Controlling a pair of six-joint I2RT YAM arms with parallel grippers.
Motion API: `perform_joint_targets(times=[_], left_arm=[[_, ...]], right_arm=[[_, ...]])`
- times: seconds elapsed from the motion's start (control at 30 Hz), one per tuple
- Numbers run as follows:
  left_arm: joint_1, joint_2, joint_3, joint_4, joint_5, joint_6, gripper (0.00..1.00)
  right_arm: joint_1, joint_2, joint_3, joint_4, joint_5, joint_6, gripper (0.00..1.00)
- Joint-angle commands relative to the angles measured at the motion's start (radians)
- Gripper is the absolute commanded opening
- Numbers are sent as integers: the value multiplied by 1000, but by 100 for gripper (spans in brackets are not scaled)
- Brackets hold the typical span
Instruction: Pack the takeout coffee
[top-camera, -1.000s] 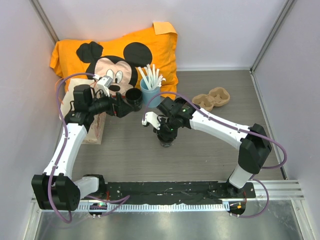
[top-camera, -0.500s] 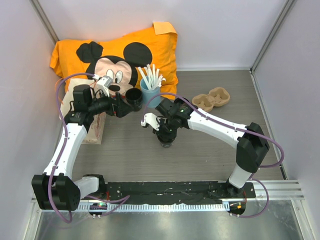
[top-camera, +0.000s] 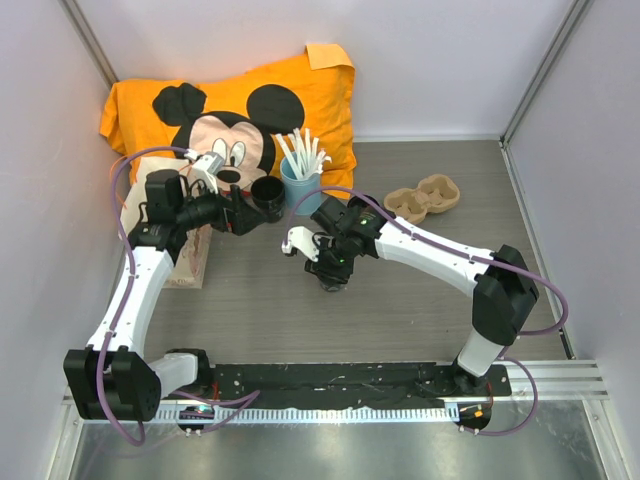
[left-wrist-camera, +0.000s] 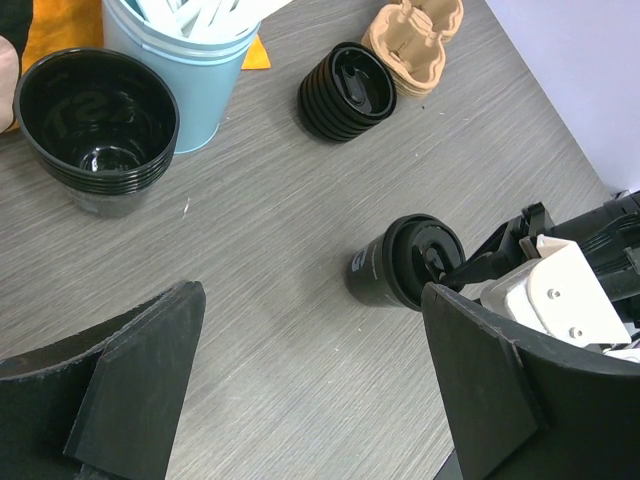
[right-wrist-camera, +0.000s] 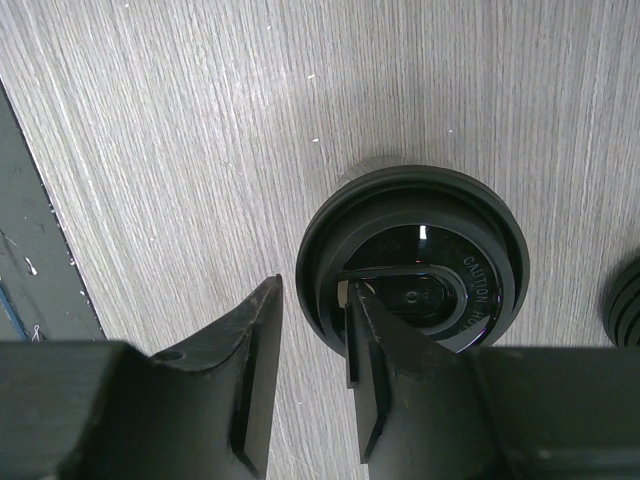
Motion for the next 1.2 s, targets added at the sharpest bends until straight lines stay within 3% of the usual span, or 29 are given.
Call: perform_joint_targets(times=[0.0,0.4,0.53,0.7,0.87,1.17], left_arm=[[7,-24,-1,51,27,-8,95],[7,-21,1,53,31,-13,94],[7,-13,-4,51,53,-13,95],[-9,24,-4,41,100,-21,96],[-88,39,4,4,61,1,98],[-249,150,90,-94,8,-43,100]], right_arm=[[6,-27,48,1,0,-11,38],[6,-51,92,-39,-23,-23,39],[1,-77,123,-50,-5,-20,46],[-120,-128,184,-48,-99,26,55],[-238,-179,166,-33,-204,61,66],[-434,-265,10,27,-317,143,70]])
